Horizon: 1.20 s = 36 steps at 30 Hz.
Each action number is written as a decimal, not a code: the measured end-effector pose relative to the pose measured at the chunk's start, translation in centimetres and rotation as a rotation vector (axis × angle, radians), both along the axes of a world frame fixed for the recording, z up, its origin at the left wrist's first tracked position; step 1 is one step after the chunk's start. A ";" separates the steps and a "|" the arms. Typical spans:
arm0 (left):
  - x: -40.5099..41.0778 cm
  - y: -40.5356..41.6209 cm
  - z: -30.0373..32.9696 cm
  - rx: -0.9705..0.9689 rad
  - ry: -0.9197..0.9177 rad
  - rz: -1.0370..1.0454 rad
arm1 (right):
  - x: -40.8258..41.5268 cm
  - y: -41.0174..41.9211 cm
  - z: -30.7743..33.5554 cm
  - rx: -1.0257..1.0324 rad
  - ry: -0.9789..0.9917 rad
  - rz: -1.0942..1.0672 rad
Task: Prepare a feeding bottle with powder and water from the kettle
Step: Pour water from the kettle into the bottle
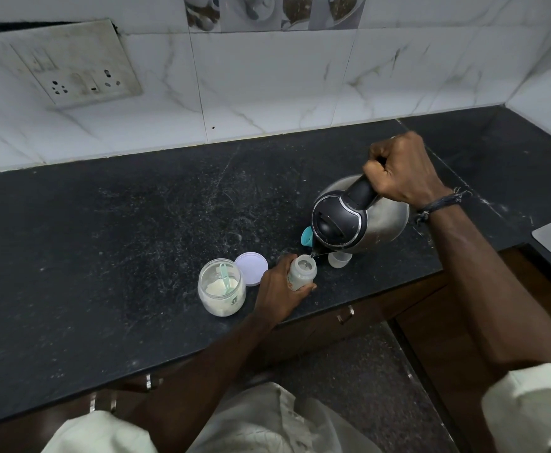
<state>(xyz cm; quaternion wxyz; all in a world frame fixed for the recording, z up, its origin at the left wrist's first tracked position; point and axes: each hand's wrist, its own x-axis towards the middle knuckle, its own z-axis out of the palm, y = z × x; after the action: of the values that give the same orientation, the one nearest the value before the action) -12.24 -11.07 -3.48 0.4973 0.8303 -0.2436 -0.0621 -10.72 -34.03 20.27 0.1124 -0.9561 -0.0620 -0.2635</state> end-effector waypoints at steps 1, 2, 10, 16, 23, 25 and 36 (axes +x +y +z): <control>0.0 0.0 0.0 0.002 0.000 0.001 | 0.0 -0.1 0.0 0.012 0.000 0.002; 0.0 0.0 0.1 0.003 -0.001 0.002 | -0.1 -0.2 0.0 0.027 -0.003 0.002; -0.2 0.0 0.3 0.004 0.018 0.009 | 0.6 -1.8 0.2 0.189 -0.061 -0.050; -0.3 0.1 0.6 0.015 0.033 0.008 | 2.3 -1.9 1.2 0.342 -0.133 -0.095; -0.4 0.1 0.7 0.031 0.050 0.014 | 6.0 -1.1 1.7 0.571 -0.209 -0.151; -0.3 0.1 0.5 0.033 0.052 0.018 | 7.4 -0.6 1.2 0.629 -0.208 -0.178; -0.4 0.0 0.8 0.016 0.103 0.046 | 16.1 5.1 -3.0 0.919 -0.112 -0.310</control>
<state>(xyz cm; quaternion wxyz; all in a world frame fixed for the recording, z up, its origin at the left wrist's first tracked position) -12.67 -11.09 -2.67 0.5037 0.8354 -0.1980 -0.0955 5.42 -28.88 17.22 0.4789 -0.7898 0.1981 -0.3282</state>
